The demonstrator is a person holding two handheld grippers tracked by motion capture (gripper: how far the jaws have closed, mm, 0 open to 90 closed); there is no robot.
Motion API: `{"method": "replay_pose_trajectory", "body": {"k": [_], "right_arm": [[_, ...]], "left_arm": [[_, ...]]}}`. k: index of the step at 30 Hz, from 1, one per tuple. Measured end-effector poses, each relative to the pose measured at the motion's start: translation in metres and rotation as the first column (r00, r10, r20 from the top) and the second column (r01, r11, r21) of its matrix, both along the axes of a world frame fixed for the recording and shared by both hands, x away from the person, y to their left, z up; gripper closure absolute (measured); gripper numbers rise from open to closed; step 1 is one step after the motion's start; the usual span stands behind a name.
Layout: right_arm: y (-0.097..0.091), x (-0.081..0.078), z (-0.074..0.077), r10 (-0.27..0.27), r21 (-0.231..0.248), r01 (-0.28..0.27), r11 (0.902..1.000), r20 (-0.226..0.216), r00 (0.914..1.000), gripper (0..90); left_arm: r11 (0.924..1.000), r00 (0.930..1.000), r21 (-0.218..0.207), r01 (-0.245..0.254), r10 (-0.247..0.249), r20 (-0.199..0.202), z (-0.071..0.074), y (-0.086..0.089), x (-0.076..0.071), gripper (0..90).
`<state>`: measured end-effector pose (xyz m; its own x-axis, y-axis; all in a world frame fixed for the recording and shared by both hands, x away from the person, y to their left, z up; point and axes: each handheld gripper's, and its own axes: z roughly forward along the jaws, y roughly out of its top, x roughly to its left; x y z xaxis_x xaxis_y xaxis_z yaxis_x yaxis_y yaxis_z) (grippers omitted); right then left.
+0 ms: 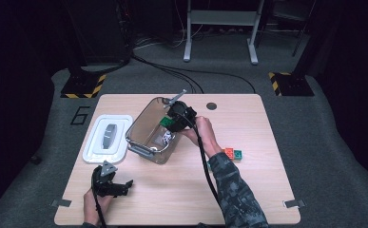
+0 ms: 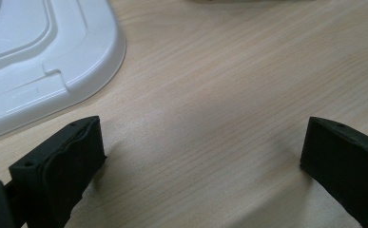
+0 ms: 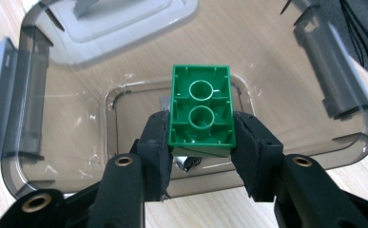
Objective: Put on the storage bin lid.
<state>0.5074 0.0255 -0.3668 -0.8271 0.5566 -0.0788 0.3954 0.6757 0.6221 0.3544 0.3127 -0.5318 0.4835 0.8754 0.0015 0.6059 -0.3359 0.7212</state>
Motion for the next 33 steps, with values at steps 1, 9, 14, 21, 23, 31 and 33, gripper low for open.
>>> {"method": "replay_pose_trajectory", "body": {"k": [1, 9, 14, 21, 23, 31, 33], "right_arm": [[0.000, 0.000, -0.001, 0.000, -0.005, 0.000, 1.0000, -0.001, 1.0000, 58.5], [0.005, 0.000, -0.010, 0.015, -0.054, -0.015, 0.9984, -0.001, 0.9999, 58.4], [0.006, -0.001, -0.013, 0.034, -0.086, -0.034, 0.9957, -0.001, 0.9994, 58.3], [0.001, -0.003, -0.009, 0.021, -0.080, -0.021, 0.9966, -0.003, 0.9998, 47.7], [0.000, -0.002, -0.009, 0.012, -0.081, -0.013, 0.9967, -0.006, 0.9999, 45.8], [-0.027, -0.009, 0.001, -0.077, 0.057, 0.078, 0.9953, -0.021, 0.9968, 21.5], [-0.039, -0.012, 0.003, -0.096, 0.086, 0.096, 0.9917, -0.007, 0.9954, 18.5]], "left_arm": [[1.0000, 1.0000, 0.005, 0.005, -0.005, 0.000, 0.000, 0.000, 0.000, 0.4], [1.0000, 1.0000, 0.002, 0.006, -0.006, 0.003, 0.000, 0.000, 0.000, 0.4], [1.0000, 1.0000, 0.004, 0.005, -0.005, 0.000, 0.000, 0.000, 0.000, 0.4], [1.0000, 1.0000, 0.002, 0.004, -0.004, 0.002, 0.000, 0.000, 0.000, 0.4], [1.0000, 1.0000, 0.004, 0.005, -0.005, 0.000, 0.000, 0.000, 0.000, 0.4], [1.0000, 1.0000, 0.001, 0.005, -0.005, 0.003, 0.000, 0.000, 0.000, 0.4], [1.0000, 1.0000, 0.001, 0.004, -0.004, 0.003, 0.000, 0.000, 0.000, 0.4]]}}
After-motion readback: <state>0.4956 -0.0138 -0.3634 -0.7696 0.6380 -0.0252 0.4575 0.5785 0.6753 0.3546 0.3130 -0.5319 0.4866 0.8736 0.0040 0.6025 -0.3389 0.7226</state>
